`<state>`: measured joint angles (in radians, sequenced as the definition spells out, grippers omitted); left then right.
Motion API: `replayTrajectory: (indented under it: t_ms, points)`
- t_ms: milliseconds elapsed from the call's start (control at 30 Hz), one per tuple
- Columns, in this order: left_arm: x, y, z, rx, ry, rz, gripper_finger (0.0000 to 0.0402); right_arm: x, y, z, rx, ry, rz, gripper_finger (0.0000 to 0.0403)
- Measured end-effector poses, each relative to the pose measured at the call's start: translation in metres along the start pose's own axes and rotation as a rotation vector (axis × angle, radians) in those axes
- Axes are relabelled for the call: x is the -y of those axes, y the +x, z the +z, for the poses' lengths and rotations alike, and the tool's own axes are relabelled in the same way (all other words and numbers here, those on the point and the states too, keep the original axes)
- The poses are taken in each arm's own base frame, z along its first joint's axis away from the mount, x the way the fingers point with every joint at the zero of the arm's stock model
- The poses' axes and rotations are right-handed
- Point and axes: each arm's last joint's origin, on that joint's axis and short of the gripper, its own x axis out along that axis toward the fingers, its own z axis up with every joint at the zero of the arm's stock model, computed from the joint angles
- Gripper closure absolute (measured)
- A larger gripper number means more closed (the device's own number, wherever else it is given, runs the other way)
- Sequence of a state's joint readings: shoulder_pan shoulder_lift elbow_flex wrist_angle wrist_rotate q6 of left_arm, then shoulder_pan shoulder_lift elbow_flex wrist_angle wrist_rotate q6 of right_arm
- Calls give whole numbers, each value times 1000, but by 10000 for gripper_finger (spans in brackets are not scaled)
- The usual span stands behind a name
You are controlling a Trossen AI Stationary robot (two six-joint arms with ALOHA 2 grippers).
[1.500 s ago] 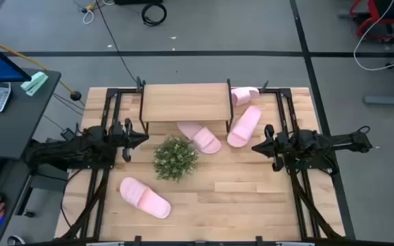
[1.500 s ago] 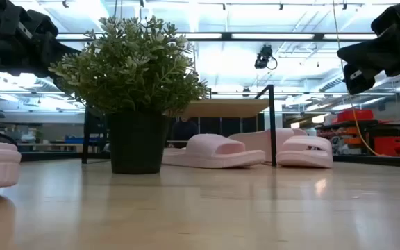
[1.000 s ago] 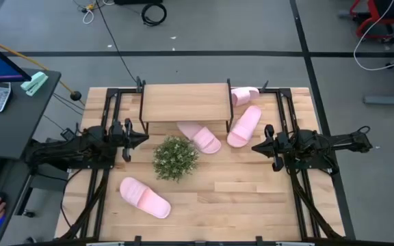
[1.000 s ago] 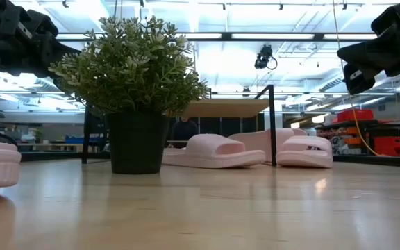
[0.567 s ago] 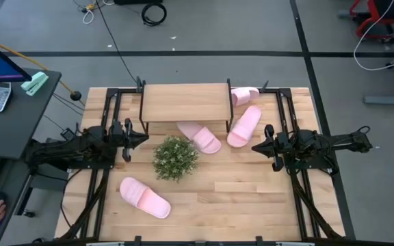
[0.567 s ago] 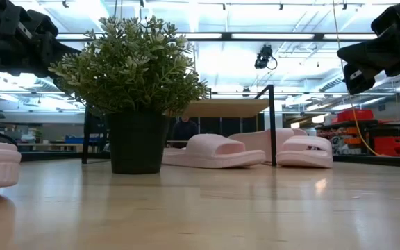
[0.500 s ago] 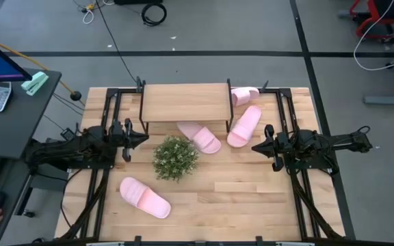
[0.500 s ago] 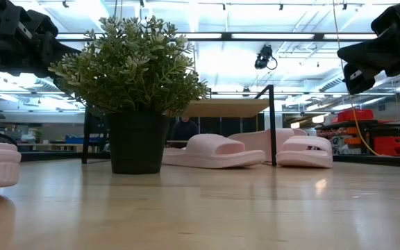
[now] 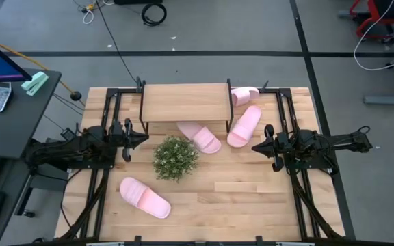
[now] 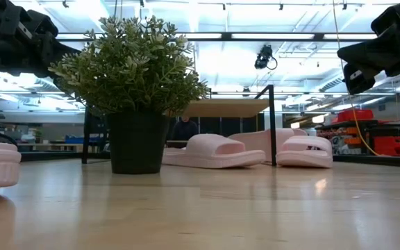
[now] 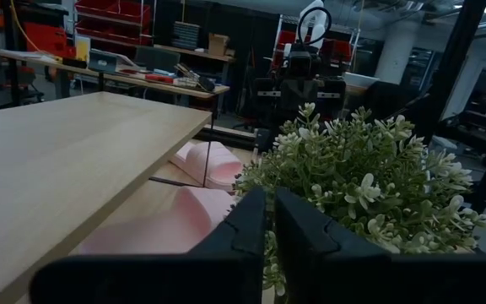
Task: Pick and place slides into the shelf
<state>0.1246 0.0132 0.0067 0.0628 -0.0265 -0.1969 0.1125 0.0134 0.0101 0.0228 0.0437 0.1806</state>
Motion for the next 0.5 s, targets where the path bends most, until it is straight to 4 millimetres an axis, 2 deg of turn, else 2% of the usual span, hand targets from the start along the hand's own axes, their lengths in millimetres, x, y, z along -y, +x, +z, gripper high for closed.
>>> replayTrajectory:
  t_ms: [200, 500]
  points:
    - [0, 0, 0, 0, 0, 0, 378, 0, 0, 0, 0, 0, 0, 385]
    - [0, 0, 0, 0, 0, 0, 366, 0, 0, 0, 0, 0, 0, 384]
